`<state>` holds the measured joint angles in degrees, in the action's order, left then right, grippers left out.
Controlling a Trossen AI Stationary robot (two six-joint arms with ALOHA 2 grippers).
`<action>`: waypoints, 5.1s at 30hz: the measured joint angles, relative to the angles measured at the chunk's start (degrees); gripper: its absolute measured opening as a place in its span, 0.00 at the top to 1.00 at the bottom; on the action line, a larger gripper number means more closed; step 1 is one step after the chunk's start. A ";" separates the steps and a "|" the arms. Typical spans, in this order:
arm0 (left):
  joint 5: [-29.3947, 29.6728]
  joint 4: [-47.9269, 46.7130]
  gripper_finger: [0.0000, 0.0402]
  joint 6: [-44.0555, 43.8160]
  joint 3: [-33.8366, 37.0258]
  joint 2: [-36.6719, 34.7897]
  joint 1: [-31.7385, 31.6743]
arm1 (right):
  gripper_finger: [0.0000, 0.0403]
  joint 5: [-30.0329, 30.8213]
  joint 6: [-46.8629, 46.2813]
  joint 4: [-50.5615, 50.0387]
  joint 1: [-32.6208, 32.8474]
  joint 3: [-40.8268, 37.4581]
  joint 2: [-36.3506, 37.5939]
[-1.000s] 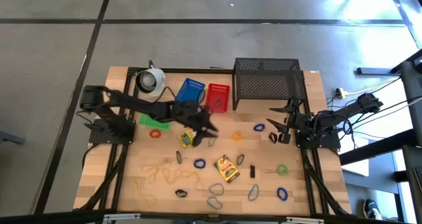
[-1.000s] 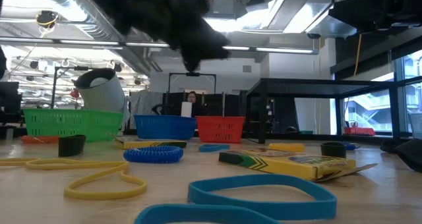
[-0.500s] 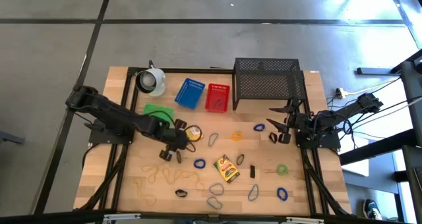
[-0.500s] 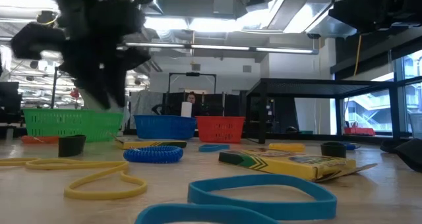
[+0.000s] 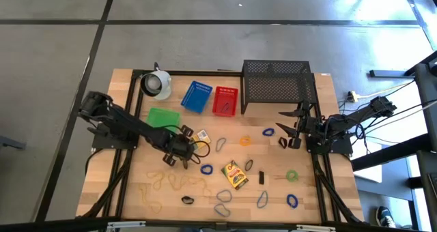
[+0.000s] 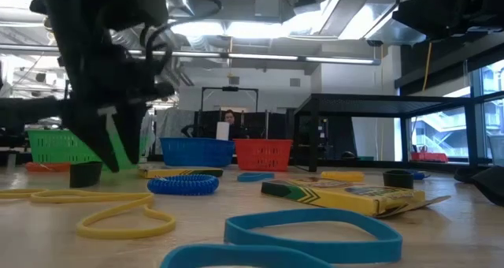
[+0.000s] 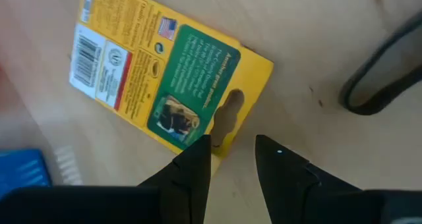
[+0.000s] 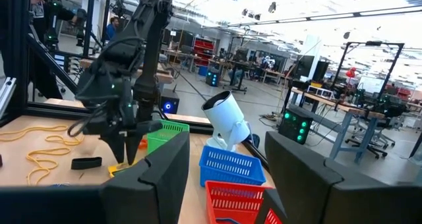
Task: Pick & Place Office Desk Supplies
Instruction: Put the yellow crayon box into the blue bin, then put the black rubber band into the red bin
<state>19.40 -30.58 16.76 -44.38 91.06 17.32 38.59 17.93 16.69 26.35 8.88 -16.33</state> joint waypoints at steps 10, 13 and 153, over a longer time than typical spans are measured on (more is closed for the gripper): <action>3.58 1.69 0.77 4.35 -0.13 2.58 0.29 | 0.50 0.00 -0.15 -0.02 -0.01 -0.01 -0.01; 4.33 1.95 0.83 3.95 -0.04 2.36 0.90 | 0.50 0.00 -0.15 -0.02 -0.02 -0.02 -0.01; 0.86 -4.70 0.72 -60.52 -15.02 -10.02 9.94 | 0.50 0.00 -2.84 -0.02 0.00 -0.01 -0.01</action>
<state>20.26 -35.27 -43.76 -59.40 81.04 27.26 38.59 15.09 16.67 26.35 8.87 -16.34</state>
